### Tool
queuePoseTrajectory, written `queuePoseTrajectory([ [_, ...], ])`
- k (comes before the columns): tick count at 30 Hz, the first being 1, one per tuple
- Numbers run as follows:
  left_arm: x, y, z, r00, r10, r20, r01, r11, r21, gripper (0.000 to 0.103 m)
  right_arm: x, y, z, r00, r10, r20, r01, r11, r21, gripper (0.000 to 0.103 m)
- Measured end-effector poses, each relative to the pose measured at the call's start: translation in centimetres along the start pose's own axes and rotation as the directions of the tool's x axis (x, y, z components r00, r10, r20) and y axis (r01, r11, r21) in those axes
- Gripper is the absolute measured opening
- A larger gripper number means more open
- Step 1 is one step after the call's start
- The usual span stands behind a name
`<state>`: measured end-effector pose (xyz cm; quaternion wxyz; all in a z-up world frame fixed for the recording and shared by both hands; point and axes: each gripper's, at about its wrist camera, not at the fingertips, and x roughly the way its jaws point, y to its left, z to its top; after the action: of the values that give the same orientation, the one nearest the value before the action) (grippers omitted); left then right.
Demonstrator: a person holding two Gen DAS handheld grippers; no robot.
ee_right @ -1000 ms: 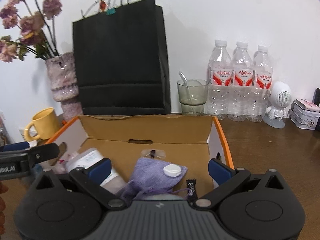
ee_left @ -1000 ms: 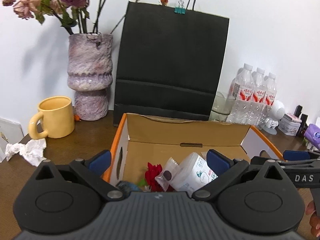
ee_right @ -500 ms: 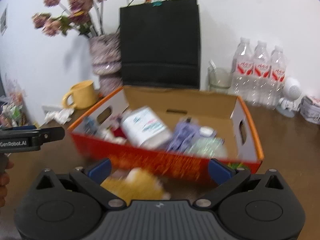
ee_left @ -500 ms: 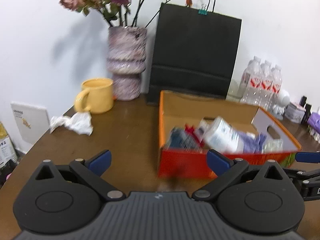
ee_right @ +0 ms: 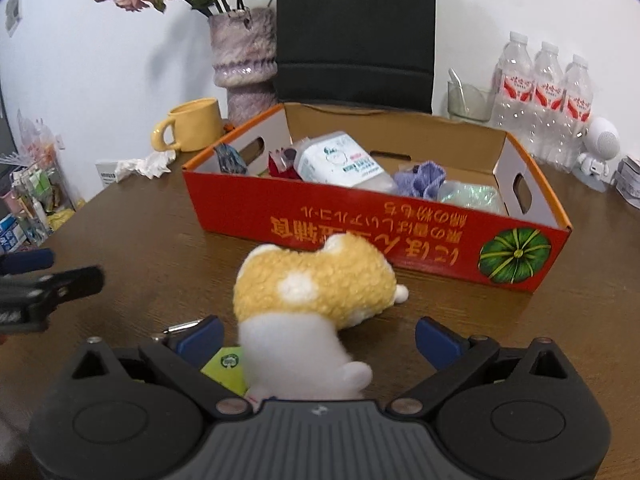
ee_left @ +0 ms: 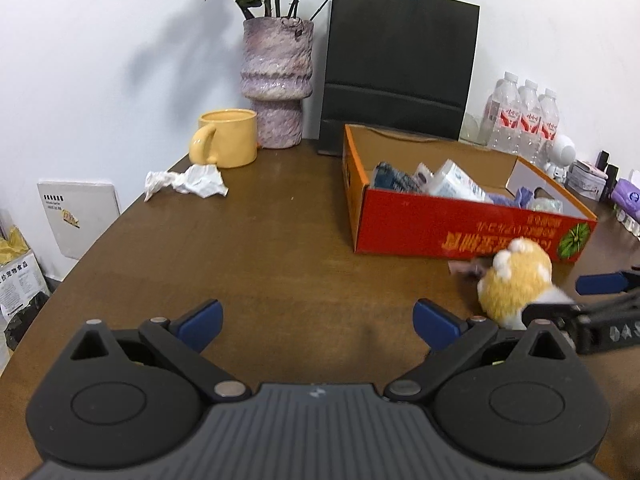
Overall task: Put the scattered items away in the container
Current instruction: 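Grasp the plush hamster with the right tool while the left tool grasps the black carabiner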
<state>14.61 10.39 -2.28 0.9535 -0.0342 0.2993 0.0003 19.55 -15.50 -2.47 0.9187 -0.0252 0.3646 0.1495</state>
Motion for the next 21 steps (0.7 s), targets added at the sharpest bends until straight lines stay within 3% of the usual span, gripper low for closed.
queuePoseTrajectory([
  [4, -0.2, 0.2, -0.7, 1.0, -0.002, -0.014, 0.002, 1.0, 0.001, 0.103, 0.9, -0.4, -0.2, 1.0, 0.003, -0.022, -0.002, 0.999, 0.044, 0.083],
  [7, 0.3, -0.2, -1.0, 0.999, -0.024, -0.024, 0.024, 1.0, 0.02, 0.103, 1.3, -0.8, -0.7, 0.999, 0.02, -0.041, -0.017, 0.997, 0.076, 0.059],
  [11, 1.3, -1.7, -1.1, 0.997, -0.067, -0.044, 0.07, 0.996, 0.06, 0.103, 0.5, -1.5, -1.3, 1.0, 0.005, -0.026, -0.003, 0.996, 0.089, 0.052],
  [16, 2.6, -3.9, -1.3, 0.992, -0.101, -0.075, 0.112, 0.981, 0.156, 0.097, -0.6, -3.1, -2.1, 1.0, -0.023, -0.015, 0.025, 0.994, 0.108, 0.052],
  [21, 3.1, -5.2, -1.6, 0.985, -0.138, -0.103, 0.156, 0.969, 0.193, 0.096, -1.4, -4.6, -2.8, 0.999, -0.042, -0.007, 0.042, 0.991, 0.124, 0.052],
])
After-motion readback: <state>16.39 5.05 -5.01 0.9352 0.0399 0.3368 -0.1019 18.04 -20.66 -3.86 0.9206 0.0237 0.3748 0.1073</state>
